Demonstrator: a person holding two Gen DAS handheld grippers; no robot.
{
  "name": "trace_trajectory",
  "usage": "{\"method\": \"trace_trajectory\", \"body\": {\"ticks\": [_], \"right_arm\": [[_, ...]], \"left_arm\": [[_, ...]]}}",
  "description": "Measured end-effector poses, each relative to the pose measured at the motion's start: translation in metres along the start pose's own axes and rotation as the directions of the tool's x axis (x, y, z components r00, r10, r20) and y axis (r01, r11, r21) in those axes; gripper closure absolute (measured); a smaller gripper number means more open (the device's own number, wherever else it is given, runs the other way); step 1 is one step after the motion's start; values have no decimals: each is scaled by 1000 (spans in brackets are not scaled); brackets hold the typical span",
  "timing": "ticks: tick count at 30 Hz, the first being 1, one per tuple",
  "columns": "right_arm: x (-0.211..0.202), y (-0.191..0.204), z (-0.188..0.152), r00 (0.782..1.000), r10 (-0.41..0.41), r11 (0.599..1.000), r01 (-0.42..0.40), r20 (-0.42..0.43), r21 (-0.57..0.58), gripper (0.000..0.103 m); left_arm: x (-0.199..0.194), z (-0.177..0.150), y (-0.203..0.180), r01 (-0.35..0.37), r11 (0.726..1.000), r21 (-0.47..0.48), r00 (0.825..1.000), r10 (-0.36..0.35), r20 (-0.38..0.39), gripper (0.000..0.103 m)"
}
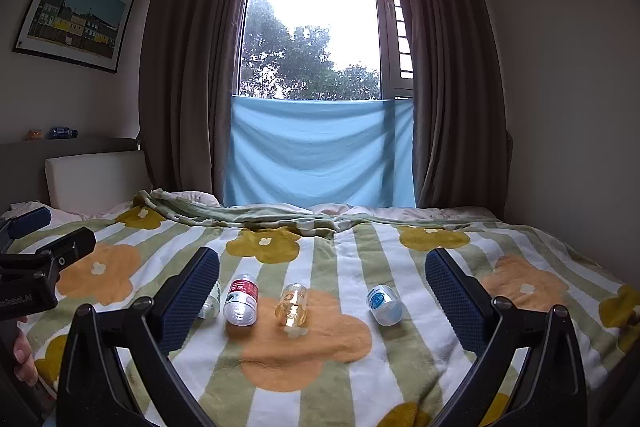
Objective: Flip cup upside down
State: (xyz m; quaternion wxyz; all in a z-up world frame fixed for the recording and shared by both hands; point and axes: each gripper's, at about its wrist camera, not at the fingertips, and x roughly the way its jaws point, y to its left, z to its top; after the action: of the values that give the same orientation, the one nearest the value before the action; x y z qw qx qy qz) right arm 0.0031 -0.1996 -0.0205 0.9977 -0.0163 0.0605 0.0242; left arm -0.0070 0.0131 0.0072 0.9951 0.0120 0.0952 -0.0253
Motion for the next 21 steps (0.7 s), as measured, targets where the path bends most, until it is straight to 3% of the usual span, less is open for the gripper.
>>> {"method": "trace_trajectory", "body": {"ticks": [21], "right_arm": [[-3, -10, 8, 1000, -18, 999, 17, 15, 27, 0]], "left_arm": [[-2, 1, -2, 14, 1000, -5, 1000, -14, 21, 0]]}}
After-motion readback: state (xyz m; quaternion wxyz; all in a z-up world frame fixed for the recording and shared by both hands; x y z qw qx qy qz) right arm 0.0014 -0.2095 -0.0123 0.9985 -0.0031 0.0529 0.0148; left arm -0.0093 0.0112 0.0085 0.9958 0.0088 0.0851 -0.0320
